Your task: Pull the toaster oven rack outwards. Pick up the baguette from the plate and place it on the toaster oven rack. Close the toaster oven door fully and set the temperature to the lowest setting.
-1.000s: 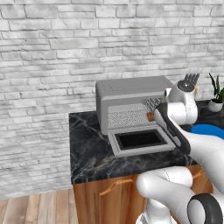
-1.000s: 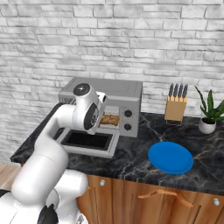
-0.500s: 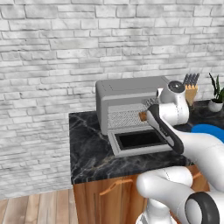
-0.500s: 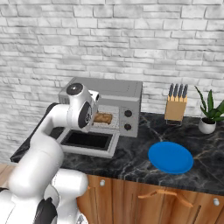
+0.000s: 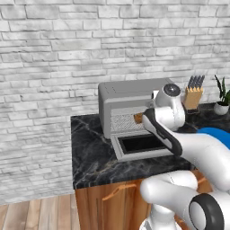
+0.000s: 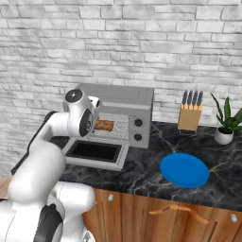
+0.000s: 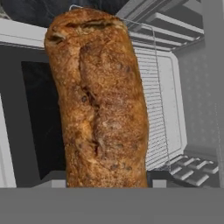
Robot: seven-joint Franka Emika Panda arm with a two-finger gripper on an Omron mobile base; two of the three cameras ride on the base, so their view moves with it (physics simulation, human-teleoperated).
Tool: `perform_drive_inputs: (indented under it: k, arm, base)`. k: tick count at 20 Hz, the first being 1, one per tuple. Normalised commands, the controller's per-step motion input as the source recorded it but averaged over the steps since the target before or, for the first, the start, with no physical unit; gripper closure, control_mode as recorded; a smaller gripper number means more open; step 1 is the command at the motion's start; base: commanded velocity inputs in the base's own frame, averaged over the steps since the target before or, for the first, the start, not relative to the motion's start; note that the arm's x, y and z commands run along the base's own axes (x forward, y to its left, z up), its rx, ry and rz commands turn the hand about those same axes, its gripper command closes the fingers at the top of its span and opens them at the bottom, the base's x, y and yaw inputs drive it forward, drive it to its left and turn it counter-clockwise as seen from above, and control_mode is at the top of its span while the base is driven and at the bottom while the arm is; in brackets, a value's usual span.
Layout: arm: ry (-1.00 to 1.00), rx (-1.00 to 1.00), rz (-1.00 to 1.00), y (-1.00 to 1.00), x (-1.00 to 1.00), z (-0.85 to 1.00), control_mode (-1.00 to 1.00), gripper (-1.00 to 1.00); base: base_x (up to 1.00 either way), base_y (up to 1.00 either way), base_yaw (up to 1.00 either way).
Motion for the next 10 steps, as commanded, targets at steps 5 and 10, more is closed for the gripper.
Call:
perform_drive_inputs:
  k: [5,10]
  arm:
    - [0.00,0.00,0.05,0.20,0.24,-0.31,-1.00,1.00]
    - [-0.06,0.00,0.03,0.11,0.24,-0.32,-1.00,1.00]
  base:
    - [0.00,0.00,0.00]
    - [0.00,0.00,0.00]
